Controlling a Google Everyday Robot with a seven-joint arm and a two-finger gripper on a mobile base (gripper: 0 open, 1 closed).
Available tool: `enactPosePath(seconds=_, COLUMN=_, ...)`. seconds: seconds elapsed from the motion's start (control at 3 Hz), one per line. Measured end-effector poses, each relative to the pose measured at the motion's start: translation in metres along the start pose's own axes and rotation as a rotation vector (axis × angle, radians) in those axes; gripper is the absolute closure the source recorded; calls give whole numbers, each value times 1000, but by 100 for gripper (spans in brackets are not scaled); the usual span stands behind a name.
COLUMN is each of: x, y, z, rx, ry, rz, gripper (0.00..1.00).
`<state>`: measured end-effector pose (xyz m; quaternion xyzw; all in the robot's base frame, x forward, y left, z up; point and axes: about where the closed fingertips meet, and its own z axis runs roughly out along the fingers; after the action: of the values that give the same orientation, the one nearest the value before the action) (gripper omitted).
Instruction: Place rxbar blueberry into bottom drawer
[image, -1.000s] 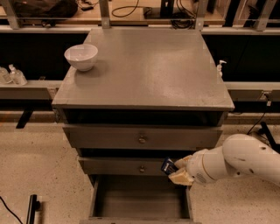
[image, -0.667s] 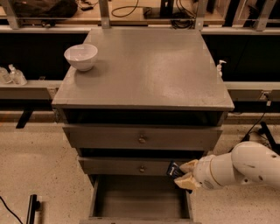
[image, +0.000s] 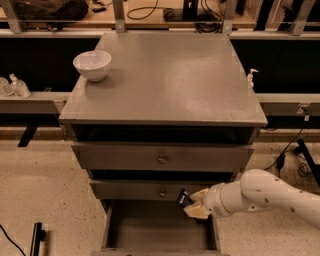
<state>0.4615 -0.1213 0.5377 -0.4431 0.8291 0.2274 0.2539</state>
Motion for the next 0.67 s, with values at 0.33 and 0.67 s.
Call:
enactPosePath(seconds=0.33, x=30, y=4, z=58, rx=-24, ry=-101, rz=17, gripper=100)
enactPosePath(seconds=0.67, x=57, y=3, z=97, rx=-51, ry=-206, rz=27, gripper=100)
